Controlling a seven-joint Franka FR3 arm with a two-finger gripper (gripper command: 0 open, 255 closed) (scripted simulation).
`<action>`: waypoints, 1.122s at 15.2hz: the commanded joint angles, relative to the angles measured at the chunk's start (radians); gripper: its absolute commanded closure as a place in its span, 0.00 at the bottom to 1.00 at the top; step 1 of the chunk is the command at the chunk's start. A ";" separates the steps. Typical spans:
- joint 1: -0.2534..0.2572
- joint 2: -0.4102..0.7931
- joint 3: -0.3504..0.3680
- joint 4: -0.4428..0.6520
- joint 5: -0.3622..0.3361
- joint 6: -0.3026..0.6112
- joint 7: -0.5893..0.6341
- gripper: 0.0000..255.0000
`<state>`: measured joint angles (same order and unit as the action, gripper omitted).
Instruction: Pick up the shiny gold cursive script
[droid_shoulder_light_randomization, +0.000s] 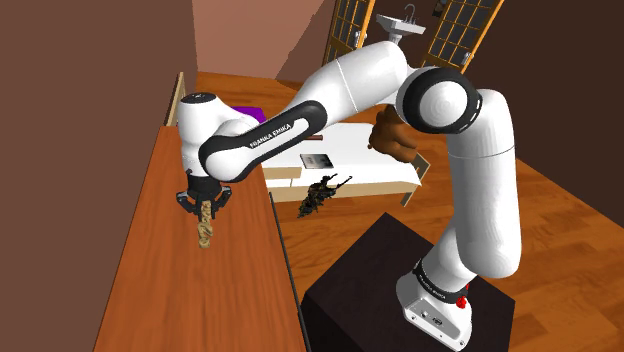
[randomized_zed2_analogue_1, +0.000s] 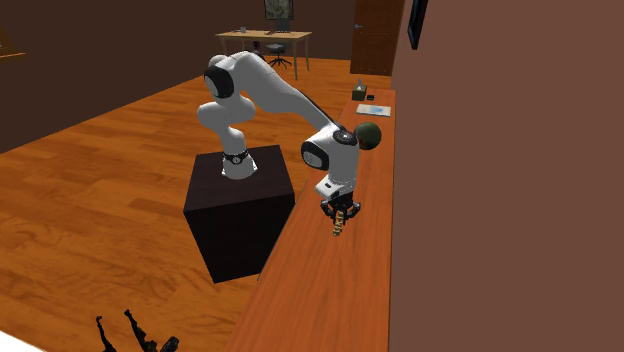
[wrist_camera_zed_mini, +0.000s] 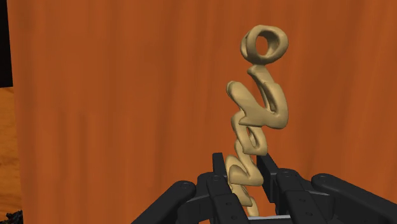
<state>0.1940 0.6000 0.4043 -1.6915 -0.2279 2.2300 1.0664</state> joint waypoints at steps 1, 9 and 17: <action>0.000 0.000 0.000 0.000 0.000 0.000 0.000 1.00; -0.009 -0.044 0.014 0.017 0.020 -0.060 -0.011 1.00; -0.018 -0.096 0.029 0.051 0.044 -0.142 -0.022 1.00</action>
<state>0.1754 0.5090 0.4314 -1.6496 -0.1865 2.1018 1.0445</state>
